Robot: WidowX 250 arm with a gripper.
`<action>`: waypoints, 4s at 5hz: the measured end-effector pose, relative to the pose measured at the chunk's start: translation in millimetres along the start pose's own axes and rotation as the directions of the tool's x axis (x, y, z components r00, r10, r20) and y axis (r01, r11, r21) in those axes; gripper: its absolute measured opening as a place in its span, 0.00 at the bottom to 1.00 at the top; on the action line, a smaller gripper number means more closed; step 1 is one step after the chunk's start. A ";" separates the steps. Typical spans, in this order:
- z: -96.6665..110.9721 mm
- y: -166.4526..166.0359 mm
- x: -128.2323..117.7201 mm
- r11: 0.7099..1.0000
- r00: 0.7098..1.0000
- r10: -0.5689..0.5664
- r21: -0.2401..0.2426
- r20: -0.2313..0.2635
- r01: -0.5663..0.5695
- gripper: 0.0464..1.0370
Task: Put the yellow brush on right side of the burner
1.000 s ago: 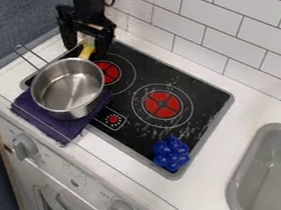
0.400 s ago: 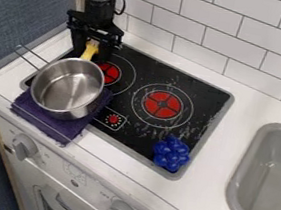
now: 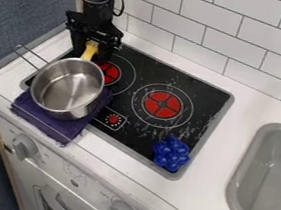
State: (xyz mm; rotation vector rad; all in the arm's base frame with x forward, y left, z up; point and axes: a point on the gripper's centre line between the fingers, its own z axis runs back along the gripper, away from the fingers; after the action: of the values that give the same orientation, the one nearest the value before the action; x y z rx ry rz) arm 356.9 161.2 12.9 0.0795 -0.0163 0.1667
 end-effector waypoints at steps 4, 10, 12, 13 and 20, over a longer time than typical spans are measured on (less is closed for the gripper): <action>67.5 -79.1 42.4 0.997 0.985 -0.045 -0.054 0.165 0.054 0.70; 41.0 -201.6 -1.3 1.000 0.996 -0.022 0.019 0.082 0.021 0.70; 17.3 -206.1 -6.9 1.000 0.999 -0.029 0.007 0.031 0.029 0.70; 17.0 -207.1 -7.8 1.000 1.000 -0.019 0.002 0.024 0.019 0.76; 74.5 -200.3 -19.2 0.990 0.989 -0.109 -0.081 0.104 0.118 0.96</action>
State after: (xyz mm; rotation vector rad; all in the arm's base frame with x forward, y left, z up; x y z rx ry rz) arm 370.6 -44.9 71.1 0.0018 -0.1183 0.0475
